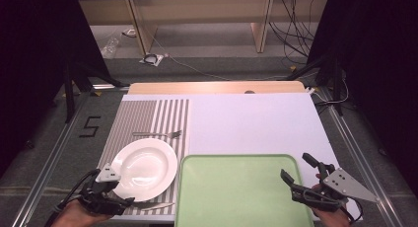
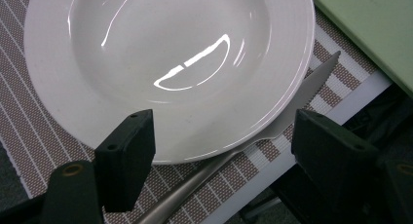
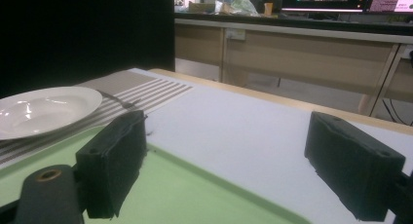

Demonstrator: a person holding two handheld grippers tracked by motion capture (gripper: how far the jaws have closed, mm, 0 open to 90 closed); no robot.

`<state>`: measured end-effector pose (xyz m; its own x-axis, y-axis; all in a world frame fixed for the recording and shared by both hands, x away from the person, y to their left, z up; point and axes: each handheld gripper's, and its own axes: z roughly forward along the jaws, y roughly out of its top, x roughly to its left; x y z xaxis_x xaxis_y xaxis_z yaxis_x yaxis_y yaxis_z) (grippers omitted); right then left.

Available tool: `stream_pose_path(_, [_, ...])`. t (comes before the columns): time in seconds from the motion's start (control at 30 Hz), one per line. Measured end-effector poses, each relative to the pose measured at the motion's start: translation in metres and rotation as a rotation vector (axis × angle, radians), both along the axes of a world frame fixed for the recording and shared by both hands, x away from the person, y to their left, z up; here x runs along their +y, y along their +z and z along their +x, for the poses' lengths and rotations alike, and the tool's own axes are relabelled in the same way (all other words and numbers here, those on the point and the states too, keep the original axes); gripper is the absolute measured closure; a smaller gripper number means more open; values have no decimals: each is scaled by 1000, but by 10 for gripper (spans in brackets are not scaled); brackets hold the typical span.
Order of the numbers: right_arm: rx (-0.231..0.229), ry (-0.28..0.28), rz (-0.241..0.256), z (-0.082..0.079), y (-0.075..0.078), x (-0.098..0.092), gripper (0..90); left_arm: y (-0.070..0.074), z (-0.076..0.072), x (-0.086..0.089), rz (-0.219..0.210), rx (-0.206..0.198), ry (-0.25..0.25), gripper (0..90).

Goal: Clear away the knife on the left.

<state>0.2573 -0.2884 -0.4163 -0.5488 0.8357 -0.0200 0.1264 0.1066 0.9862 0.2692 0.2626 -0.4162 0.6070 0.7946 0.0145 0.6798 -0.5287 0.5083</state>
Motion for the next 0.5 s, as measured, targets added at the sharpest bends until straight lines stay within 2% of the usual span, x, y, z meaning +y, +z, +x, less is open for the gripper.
stream_pose_path(0.4, [1,1,-3,0,0,0,162,-4,-5,16,40,55,18,254])
stream_pose_path(0.5, [1,1,-3,0,0,0,162,-7,-8,19,66,80,14,268])
